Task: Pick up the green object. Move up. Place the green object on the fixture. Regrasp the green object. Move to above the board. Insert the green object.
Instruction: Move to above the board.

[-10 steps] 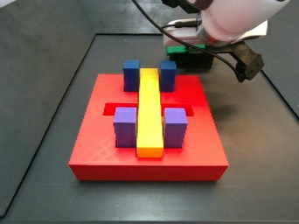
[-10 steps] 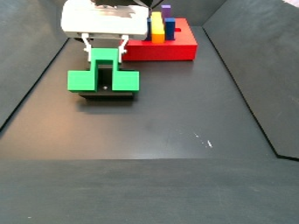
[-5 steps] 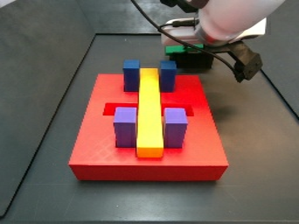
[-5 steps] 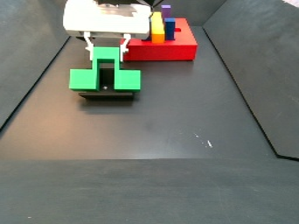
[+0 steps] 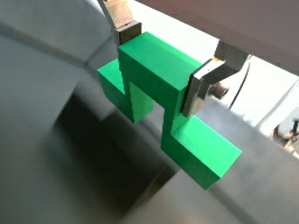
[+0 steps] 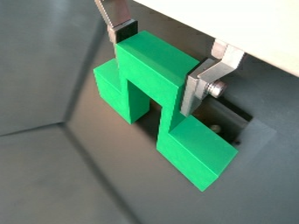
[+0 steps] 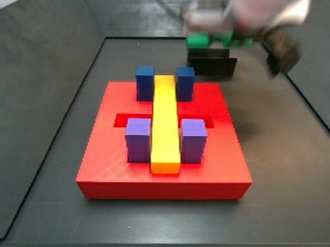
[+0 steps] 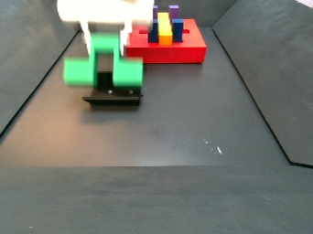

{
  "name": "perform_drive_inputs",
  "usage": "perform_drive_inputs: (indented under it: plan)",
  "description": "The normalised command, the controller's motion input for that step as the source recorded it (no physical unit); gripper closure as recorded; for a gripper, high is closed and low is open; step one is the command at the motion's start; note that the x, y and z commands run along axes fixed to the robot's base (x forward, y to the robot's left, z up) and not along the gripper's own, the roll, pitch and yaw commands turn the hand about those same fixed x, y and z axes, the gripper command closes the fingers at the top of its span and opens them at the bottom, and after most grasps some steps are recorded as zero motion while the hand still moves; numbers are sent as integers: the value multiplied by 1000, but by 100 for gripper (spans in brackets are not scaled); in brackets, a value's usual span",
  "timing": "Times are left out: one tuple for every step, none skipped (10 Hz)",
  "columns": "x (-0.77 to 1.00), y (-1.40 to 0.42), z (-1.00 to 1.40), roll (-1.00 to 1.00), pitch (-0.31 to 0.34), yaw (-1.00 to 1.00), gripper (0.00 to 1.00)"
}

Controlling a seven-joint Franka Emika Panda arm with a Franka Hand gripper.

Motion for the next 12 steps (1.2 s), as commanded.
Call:
perform_drive_inputs:
  plan:
    - [-34, -12, 1400, -44, -43, 50, 100]
    - [-33, 6, 1400, -21, -61, 28, 100]
    - [-24, -12, 1400, -15, -38, 2, 100]
    - [-30, -18, 1400, -10, -33, -11, 100]
    - [-36, -6, 1400, -19, -10, -29, 100]
    - [-20, -4, 813, -14, 3, -28, 100]
    - [12, -1, 288, 3, 32, -26, 100]
    - [-1060, -1400, 288, -1000, 111, -122, 100]
    - [-1070, -1400, 296, -1000, 109, -118, 100]
    - [-1184, -1400, 317, -1000, 94, -103, 100]
    - [-1196, -1400, 295, -1000, 96, -98, 100]
    - [-1208, -1400, 315, -1000, 105, -93, 100]
